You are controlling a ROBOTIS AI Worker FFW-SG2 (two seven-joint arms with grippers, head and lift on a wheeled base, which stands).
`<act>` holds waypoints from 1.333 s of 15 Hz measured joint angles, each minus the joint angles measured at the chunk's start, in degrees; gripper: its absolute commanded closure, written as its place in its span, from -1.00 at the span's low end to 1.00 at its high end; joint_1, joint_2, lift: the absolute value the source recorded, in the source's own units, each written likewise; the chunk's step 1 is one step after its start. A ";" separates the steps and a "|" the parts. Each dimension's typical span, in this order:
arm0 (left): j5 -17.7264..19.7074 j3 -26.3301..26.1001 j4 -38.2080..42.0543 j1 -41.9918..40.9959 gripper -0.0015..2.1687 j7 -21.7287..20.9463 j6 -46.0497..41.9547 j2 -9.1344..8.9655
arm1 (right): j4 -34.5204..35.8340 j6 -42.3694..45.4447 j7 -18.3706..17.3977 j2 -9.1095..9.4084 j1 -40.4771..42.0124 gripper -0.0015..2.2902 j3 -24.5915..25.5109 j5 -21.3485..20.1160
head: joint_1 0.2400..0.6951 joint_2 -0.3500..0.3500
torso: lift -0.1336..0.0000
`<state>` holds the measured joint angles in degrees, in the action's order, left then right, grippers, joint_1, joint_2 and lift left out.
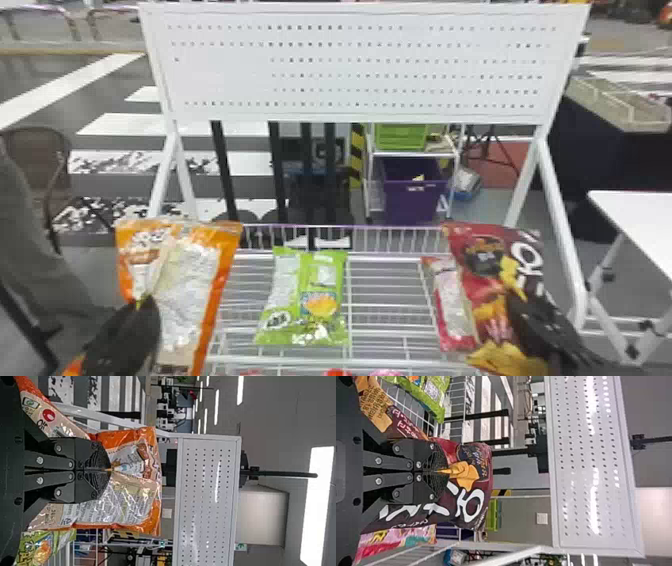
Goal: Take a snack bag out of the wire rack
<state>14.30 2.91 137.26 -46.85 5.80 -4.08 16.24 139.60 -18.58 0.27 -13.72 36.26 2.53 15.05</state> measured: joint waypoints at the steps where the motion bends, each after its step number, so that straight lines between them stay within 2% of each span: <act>1: 0.01 0.00 0.00 -0.01 0.72 0.00 0.00 0.01 | 1.32 2.90 1.09 1.05 3.81 0.97 1.35 -0.74 | 0.14 0.00 | 1.00; 5: -0.06 -0.02 0.19 -0.41 0.72 0.00 0.00 0.02 | 5.21 10.36 5.40 7.52 15.44 0.97 5.85 -3.47 | 0.14 0.00 | 1.00; 7: -0.06 -0.04 0.29 -0.55 0.72 0.00 0.00 0.06 | 6.04 12.66 6.43 9.68 18.48 0.97 7.06 -3.77 | 0.14 0.00 | 1.00; 10: -0.09 -0.15 0.51 -0.74 0.72 -0.05 0.00 0.03 | 7.34 13.14 6.41 10.36 19.71 0.97 7.47 -3.87 | 0.14 0.00 | 1.00; 20: -0.15 -0.10 0.88 -0.86 0.72 -0.02 0.00 -0.17 | 7.44 12.99 6.40 10.38 19.22 0.97 6.94 -4.90 | 0.14 0.00 | 1.00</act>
<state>14.15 2.81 138.14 -47.72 5.78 -4.08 16.08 147.04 -5.59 6.68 -3.34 55.48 9.47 10.15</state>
